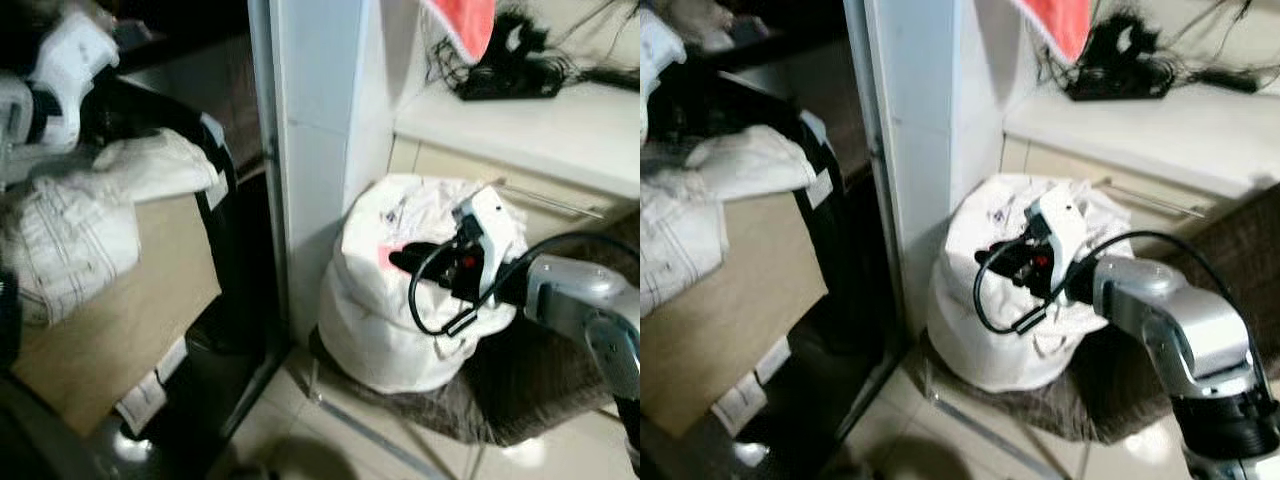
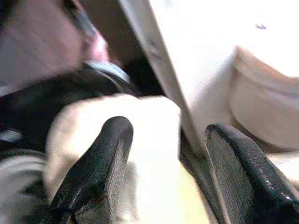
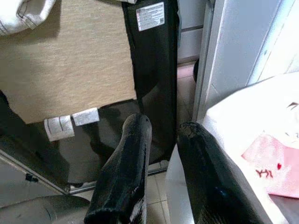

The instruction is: Clothes washing

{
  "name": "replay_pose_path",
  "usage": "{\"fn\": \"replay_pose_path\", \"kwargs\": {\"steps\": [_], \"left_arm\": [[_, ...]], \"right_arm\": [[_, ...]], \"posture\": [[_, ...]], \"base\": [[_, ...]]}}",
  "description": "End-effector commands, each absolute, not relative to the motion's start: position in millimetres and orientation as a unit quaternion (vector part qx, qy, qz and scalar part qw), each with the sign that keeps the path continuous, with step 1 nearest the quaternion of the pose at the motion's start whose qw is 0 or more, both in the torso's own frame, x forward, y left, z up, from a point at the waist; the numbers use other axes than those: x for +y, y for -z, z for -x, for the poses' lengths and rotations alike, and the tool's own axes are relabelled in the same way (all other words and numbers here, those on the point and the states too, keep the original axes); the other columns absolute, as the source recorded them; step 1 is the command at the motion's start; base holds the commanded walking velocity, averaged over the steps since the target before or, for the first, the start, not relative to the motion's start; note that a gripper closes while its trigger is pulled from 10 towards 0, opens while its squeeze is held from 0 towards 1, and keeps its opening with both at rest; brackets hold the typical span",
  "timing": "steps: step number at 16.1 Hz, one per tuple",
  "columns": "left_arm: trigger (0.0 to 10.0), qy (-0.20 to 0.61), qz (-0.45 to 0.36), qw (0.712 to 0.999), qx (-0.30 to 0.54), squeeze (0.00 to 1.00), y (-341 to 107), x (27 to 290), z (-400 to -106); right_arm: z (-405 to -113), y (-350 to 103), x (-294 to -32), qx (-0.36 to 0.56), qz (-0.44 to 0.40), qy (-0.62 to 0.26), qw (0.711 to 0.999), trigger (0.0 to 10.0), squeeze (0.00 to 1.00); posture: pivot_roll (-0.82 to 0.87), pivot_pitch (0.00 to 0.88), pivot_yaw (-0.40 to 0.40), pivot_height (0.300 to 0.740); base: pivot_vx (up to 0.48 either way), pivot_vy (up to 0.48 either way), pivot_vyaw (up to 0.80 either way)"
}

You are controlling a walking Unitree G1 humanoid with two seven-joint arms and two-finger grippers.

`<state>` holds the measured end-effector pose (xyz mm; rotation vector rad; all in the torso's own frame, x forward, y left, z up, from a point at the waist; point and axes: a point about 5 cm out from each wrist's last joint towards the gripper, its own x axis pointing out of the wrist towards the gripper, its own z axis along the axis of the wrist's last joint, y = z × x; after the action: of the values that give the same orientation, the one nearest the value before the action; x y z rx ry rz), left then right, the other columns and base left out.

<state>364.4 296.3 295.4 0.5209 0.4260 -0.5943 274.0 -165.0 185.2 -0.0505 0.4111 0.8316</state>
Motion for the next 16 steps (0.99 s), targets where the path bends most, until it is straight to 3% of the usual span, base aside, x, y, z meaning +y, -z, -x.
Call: {"fn": "replay_pose_path", "kwargs": {"steps": [1,3,7,10,13,14,15,16], "left_arm": [[10.0,0.319,-0.283,0.868,0.253,0.0,-288.4,301.3,-354.9],[10.0,0.307,-0.336,0.817,0.354,0.0,-264.3,320.3,-340.2],[10.0,0.113,-0.46,0.789,0.392,0.0,-262.6,358.9,-339.6],[10.0,-0.074,-0.521,0.818,0.233,0.0,-307.6,365.7,-353.9],[10.0,-0.188,-0.581,0.784,0.107,0.0,-348.9,366.5,-354.7],[10.0,-0.2,-0.581,0.785,0.083,0.0,-353.4,364.6,-355.5],[10.0,-0.156,-0.462,0.873,0.001,0.0,-356.9,344.5,-365.9],[10.0,-0.038,-0.279,0.959,-0.039,0.0,-347.3,316.4,-378.8]], "right_arm": [[-273.5,-186.4,-163.9,0.195,0.034,-0.406,0.892,10.0,0.0],[-272.6,-185.4,-162.5,0.196,0.036,-0.409,0.89,10.0,0.0],[-274.2,-185.2,-164.2,0.197,0.043,-0.405,0.892,10.0,0.0],[-276.7,-187.0,-167.1,0.194,0.045,-0.395,0.897,10.0,0.0],[-276.9,-187.0,-169.3,0.193,0.049,-0.389,0.9,10.0,0.0],[-277.1,-186.9,-169.5,0.192,0.049,-0.388,0.9,10.0,0.0],[-278.4,-188.2,-170.2,0.184,0.049,-0.38,0.905,10.0,0.0],[-281.4,-190.1,-170.2,0.167,0.05,-0.363,0.915,10.0,0.0]], "posture": [[-0.08,0.0,0.031,0.74],[-0.08,0.0,0.033,0.74],[-0.08,0.0,0.029,0.74],[-0.08,0.0,0.031,0.74],[-0.09,0.0,0.035,0.74],[-0.09,0.0,0.035,0.74],[-0.09,0.0,0.031,0.74],[-0.08,0.0,0.028,0.74]], "base": [[0.0,0.0,0.0],[0.0,0.0,0.0],[0.0,0.0,0.0],[0.0,0.0,0.0],[0.0,0.0,0.0],[0.0,0.0,0.0],[0.0,0.0,0.0],[0.0,0.0,0.0]]}}
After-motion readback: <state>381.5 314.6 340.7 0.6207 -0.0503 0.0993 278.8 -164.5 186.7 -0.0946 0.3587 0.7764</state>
